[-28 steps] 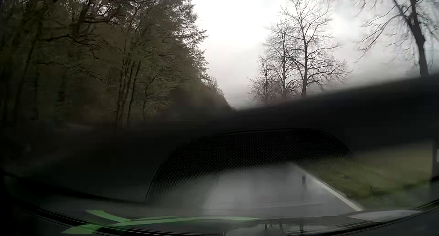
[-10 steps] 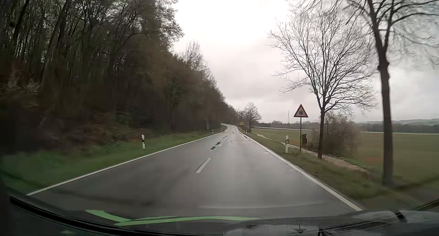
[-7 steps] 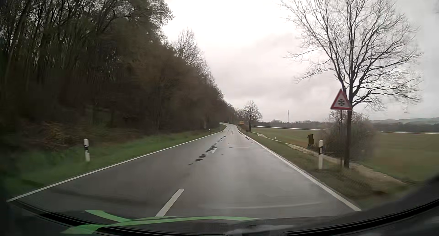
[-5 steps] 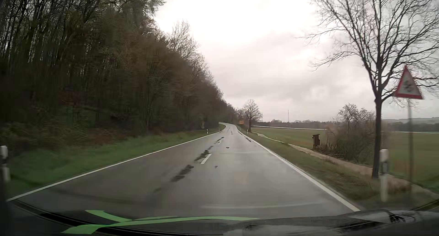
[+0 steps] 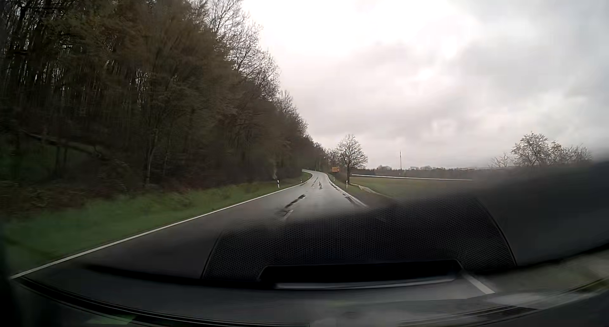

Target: Follow the waypoints while adhering to traffic rules and regulations

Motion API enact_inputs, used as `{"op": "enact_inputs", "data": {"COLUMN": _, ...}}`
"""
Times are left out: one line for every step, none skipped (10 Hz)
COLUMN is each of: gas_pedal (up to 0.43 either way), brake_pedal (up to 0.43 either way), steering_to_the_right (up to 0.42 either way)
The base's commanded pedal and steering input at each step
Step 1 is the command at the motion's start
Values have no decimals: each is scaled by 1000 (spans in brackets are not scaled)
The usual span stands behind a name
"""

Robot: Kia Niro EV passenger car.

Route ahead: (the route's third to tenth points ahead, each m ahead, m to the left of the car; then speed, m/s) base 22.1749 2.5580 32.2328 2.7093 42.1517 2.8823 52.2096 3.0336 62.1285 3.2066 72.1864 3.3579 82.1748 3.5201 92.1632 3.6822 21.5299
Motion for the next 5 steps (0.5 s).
{"op": "enact_inputs", "data": {"gas_pedal": 79, "brake_pedal": 0, "steering_to_the_right": -4}}
{"op": "enact_inputs", "data": {"gas_pedal": 39, "brake_pedal": 0, "steering_to_the_right": -4}}
{"op": "enact_inputs", "data": {"gas_pedal": 0, "brake_pedal": 0, "steering_to_the_right": -4}}
{"op": "enact_inputs", "data": {"gas_pedal": 0, "brake_pedal": 0, "steering_to_the_right": -4}}
{"op": "enact_inputs", "data": {"gas_pedal": 0, "brake_pedal": 0, "steering_to_the_right": -4}}
